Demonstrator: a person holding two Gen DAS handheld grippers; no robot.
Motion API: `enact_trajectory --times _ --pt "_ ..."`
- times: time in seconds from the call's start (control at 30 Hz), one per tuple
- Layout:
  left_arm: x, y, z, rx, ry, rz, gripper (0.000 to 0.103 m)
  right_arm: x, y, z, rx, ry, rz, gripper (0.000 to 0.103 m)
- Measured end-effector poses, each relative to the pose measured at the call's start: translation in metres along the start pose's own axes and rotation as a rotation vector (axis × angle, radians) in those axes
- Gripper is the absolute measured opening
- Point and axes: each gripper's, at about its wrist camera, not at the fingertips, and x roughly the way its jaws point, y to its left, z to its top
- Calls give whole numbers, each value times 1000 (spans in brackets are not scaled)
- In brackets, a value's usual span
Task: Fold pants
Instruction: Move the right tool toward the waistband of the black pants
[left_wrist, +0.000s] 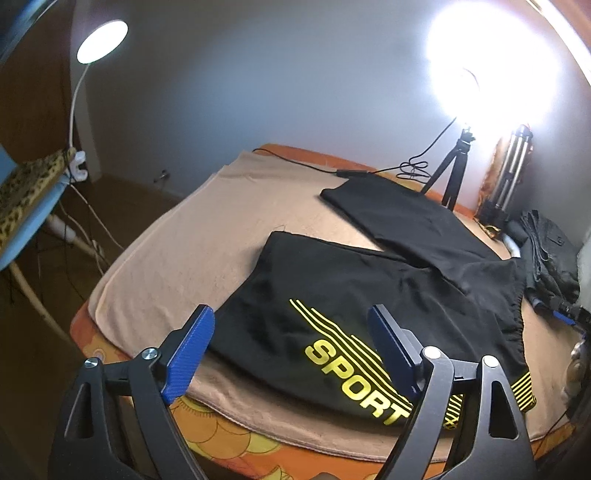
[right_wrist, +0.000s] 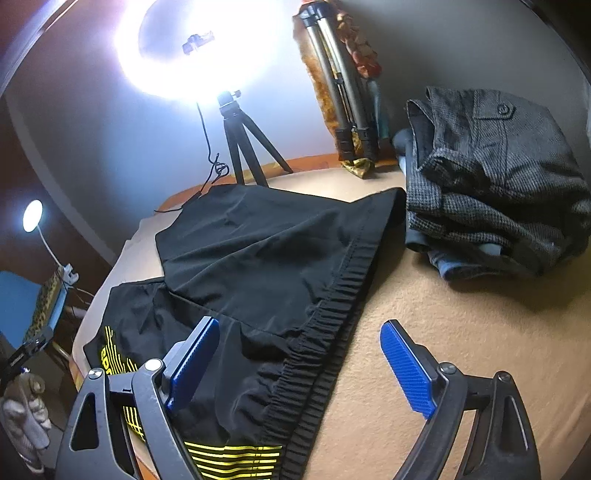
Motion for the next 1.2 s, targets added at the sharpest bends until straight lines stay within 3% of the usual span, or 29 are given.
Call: enact_trajectory --times 0.27,0.4,0.5,0.63,0.87,1.07,1.2 --pt "13 -15 8 27 -1 -10 84 16 23 82 -255 -47 -58 88" --pt "24 -32 16 50 3 -37 84 56 32 125 -375 5 -88 80" --pt "32 -48 22 67 17 -72 84 98 37 146 -412 83 -51 77" --pt "39 -68 32 91 27 -127 84 143 40 155 -444 169 -17 76" --pt "71 -85 66 108 4 -142 84 193 27 153 -426 251 -19 71" --pt "118 -104 102 134 41 -171 84 223 25 147 -458 302 -40 71" --pt "147 -108 127 84 93 -199 84 234 21 143 -453 319 -26 73"
